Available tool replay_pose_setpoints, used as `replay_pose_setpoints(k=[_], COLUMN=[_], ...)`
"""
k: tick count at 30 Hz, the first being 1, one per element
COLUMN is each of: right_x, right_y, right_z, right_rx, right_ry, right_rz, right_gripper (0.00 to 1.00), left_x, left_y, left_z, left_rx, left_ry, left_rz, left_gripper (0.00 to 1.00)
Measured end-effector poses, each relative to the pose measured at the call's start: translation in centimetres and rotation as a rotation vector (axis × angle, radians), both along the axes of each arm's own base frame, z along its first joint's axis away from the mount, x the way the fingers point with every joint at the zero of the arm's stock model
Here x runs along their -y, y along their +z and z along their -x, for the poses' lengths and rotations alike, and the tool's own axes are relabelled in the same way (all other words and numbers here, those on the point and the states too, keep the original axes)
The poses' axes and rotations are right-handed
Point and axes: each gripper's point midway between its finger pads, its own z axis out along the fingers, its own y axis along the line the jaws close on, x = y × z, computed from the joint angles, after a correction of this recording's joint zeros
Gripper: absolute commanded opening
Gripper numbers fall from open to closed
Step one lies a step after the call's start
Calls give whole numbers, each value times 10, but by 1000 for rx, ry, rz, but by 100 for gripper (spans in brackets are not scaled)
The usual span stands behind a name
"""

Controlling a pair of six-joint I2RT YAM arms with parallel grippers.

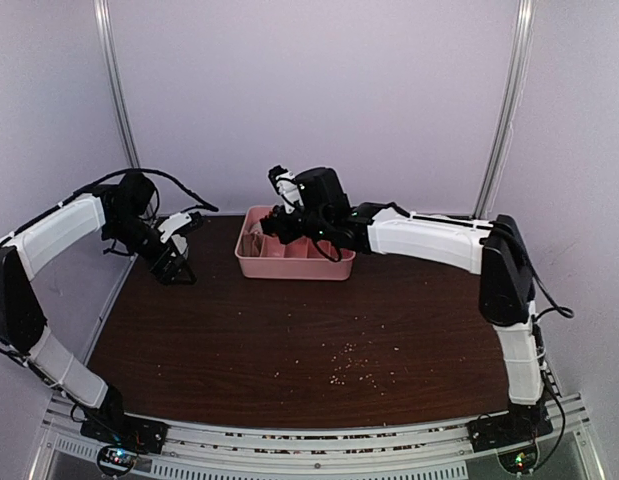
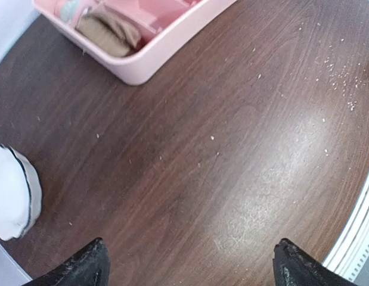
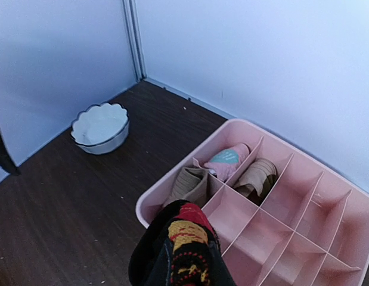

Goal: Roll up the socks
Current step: Move the storage box to the center of the board.

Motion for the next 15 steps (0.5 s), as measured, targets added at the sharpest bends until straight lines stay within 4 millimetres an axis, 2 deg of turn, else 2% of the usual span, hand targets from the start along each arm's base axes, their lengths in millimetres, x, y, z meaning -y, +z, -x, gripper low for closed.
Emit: replay_pose_setpoints(k=[3,8,11,15], right_x=[-13,-21,-21,-10], right_y=[-36,-87,-100,-94], right_z=[-23,-42,-49,-56], right_rx=[-24,-79,-101,-120], right_ry=[-35,-81,-114,-184], right_rz=[81,165,179,156], right_gripper=[0,0,0,0], left_x=[-11,-17,-18,-18], left_y=[-18,-35,-38,-36], left_z=[5,15,18,20], left_rx=[-39,-79,-85,-76], left_ry=[28,18,6,0], left_rz=[-6,-20,-24,-23], left_gripper=[98,98,98,98])
